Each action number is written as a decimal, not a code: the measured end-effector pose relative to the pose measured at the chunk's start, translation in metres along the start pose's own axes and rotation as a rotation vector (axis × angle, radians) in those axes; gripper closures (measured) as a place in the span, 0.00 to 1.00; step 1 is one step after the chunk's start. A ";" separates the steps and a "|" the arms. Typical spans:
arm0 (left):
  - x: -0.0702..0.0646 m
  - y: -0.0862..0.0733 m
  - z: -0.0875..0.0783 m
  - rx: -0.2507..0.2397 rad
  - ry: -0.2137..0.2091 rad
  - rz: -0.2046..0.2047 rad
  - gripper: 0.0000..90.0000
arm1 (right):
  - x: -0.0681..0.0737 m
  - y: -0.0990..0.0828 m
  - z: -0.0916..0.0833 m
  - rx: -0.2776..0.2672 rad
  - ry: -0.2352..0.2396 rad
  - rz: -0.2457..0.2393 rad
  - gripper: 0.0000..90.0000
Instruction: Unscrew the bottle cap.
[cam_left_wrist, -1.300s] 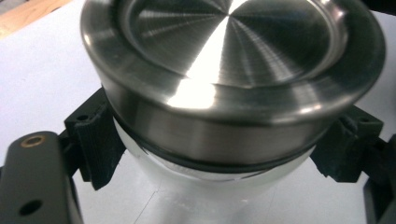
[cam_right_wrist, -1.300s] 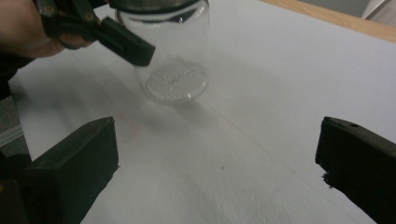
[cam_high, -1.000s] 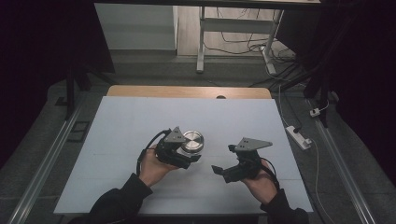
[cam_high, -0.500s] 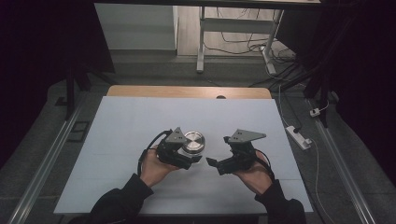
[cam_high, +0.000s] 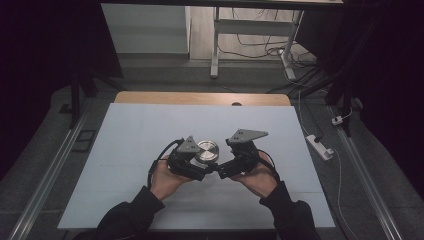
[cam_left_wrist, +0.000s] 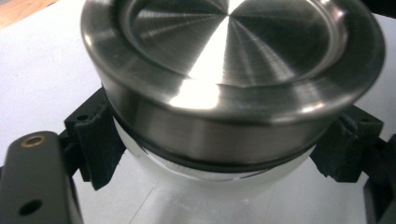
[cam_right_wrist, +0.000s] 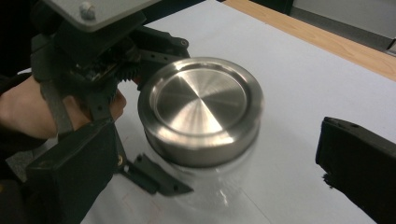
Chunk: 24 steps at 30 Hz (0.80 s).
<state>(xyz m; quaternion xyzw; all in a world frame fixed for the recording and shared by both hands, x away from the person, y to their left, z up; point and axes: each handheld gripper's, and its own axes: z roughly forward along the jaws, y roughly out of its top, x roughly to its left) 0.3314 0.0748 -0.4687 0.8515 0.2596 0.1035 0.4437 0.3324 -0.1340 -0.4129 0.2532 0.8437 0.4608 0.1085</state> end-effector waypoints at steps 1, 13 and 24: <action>0.000 0.000 0.000 0.000 0.000 0.000 0.18 | 0.000 0.001 0.003 0.002 0.001 -0.005 0.00; -0.001 0.001 0.002 0.010 0.001 -0.009 0.18 | 0.009 0.014 0.028 0.023 -0.007 -0.033 0.13; 0.001 0.001 -0.003 0.005 -0.062 0.032 0.18 | -0.001 0.017 0.026 0.037 0.100 -0.120 0.22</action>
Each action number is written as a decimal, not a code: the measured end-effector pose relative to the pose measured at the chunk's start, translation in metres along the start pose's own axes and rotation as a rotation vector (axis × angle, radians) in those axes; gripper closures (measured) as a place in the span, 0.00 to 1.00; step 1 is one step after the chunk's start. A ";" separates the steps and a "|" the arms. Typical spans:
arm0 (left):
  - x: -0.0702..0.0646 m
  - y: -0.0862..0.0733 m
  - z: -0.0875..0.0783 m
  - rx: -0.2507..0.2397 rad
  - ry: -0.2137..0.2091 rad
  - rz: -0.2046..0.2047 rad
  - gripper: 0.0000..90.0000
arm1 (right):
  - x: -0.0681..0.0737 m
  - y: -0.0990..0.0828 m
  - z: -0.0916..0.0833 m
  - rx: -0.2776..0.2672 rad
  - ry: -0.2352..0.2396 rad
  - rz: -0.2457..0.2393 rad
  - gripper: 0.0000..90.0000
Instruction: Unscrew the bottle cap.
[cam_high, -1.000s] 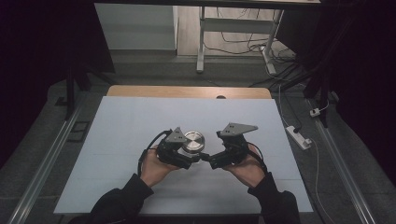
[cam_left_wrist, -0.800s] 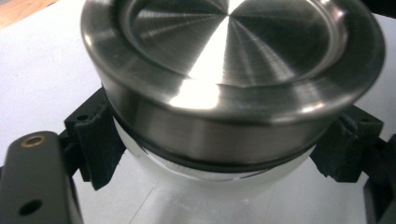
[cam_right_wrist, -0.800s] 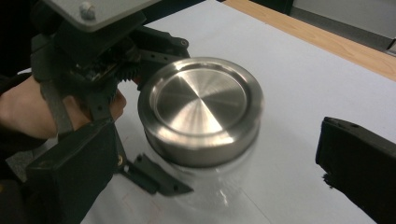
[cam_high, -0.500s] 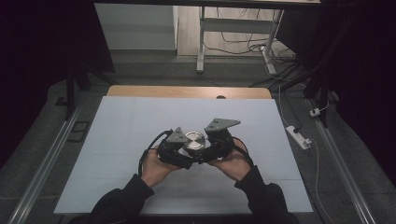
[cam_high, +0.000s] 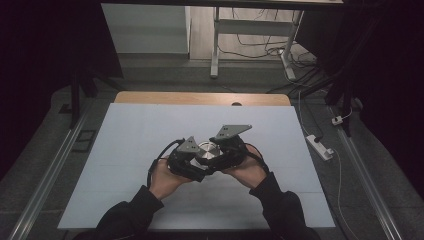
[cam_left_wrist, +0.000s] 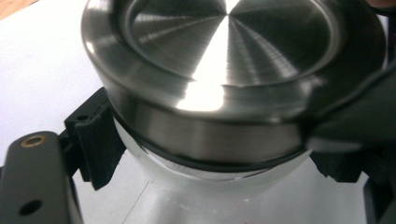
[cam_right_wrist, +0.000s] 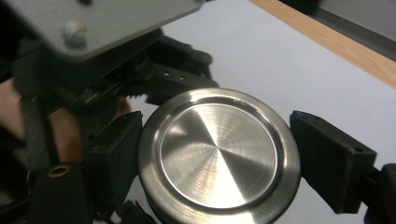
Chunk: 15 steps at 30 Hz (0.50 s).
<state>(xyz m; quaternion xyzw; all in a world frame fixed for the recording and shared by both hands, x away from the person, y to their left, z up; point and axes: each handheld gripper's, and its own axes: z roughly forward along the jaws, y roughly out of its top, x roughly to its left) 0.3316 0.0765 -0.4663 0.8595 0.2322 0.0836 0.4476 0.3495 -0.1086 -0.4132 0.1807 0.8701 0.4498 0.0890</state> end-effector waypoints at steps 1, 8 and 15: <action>0.000 0.000 0.000 -0.009 -0.013 -0.004 0.18 | -0.003 0.000 -0.001 -0.002 0.032 -0.012 0.22; 0.000 0.000 -0.002 -0.028 -0.099 0.034 0.18 | -0.020 -0.001 -0.006 -0.015 0.243 -0.137 0.22; 0.002 0.000 -0.005 -0.024 -0.032 -0.008 0.18 | -0.010 0.001 -0.013 -0.036 0.136 -0.082 0.03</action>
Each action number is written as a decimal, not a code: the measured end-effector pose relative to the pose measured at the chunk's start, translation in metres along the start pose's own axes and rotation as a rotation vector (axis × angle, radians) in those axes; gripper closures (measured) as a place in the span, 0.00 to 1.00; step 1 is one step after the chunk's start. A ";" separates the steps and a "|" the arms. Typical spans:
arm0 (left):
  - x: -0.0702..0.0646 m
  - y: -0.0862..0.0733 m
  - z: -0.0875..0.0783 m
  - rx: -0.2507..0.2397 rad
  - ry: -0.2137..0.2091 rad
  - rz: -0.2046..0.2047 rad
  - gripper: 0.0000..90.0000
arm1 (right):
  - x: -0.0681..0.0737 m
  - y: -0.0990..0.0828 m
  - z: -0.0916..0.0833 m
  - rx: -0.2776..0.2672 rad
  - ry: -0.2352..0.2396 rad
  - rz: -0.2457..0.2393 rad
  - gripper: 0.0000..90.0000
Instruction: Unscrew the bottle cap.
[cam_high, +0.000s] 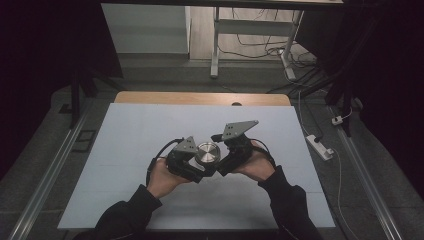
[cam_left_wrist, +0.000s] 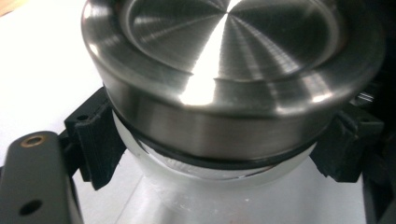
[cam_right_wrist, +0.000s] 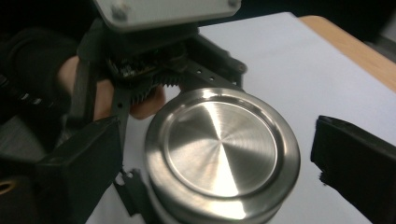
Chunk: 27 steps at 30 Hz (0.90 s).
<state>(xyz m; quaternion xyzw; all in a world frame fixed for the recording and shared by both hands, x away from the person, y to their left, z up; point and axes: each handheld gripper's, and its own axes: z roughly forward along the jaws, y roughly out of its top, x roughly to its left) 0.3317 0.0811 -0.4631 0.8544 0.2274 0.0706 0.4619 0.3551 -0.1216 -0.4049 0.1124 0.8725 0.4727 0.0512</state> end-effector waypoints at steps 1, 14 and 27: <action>0.001 0.000 0.000 0.003 0.016 -0.008 0.17 | 0.004 0.002 -0.001 -0.001 -0.041 0.015 0.02; -0.001 0.000 -0.001 0.007 0.107 -0.050 0.17 | 0.023 0.008 0.021 0.031 -0.282 0.158 0.14; 0.000 -0.001 -0.004 -0.006 -0.040 0.033 0.18 | 0.004 0.004 0.006 0.024 -0.021 0.022 0.22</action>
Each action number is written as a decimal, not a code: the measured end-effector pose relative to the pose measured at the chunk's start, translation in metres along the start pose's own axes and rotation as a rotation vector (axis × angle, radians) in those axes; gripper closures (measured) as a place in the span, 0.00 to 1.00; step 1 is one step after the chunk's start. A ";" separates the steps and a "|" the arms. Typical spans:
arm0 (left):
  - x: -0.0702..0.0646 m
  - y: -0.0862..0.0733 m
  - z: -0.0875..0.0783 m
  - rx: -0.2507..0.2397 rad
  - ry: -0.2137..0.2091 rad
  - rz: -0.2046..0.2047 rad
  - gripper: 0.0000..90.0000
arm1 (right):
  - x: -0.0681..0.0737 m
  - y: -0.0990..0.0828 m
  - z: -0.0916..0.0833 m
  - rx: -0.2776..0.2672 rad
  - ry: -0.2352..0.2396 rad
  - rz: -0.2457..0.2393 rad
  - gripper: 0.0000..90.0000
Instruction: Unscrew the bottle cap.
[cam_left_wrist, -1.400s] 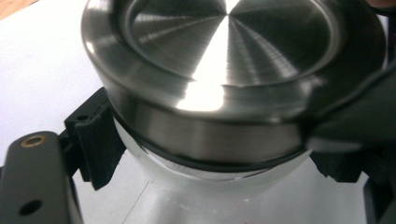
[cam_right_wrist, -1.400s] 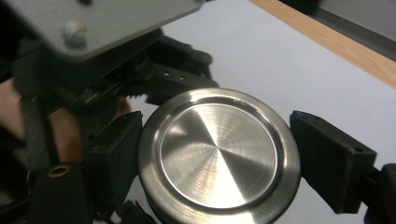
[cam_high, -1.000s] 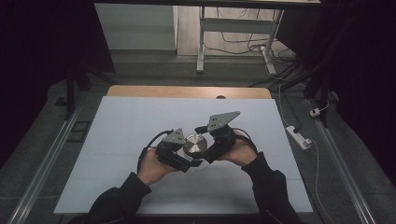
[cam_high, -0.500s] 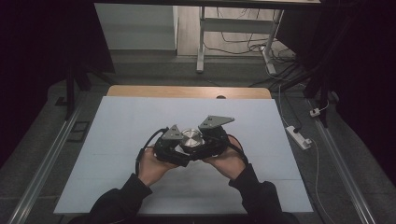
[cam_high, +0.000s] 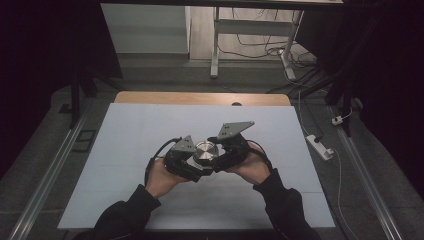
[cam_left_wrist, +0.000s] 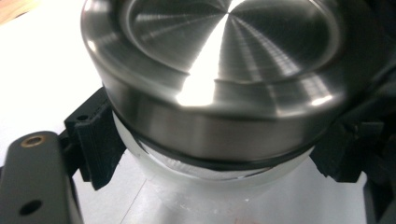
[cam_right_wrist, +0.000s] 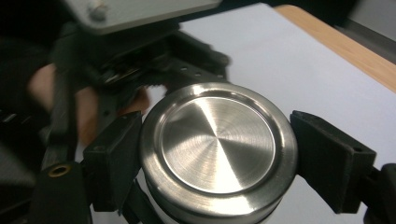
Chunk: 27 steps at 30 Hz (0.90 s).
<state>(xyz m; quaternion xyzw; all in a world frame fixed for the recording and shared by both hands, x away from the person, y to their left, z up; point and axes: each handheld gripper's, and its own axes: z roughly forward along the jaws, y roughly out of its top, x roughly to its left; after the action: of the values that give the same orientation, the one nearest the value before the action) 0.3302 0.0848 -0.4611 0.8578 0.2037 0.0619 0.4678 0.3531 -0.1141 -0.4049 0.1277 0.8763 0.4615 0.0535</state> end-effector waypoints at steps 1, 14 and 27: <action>-0.001 0.000 0.000 0.003 -0.019 0.013 0.18 | -0.002 -0.001 -0.001 -0.003 0.036 -0.018 0.22; 0.000 -0.001 0.001 0.012 0.085 -0.066 0.17 | 0.003 0.004 -0.007 -0.009 -0.097 0.061 0.07; -0.003 0.001 0.000 0.014 0.117 -0.074 0.17 | 0.021 0.007 0.011 -0.011 -0.233 0.113 0.22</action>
<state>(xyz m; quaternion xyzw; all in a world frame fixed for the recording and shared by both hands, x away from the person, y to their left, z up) 0.3280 0.0835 -0.4603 0.8478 0.2627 0.0934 0.4510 0.3369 -0.0956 -0.4051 0.2293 0.8529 0.4508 0.1298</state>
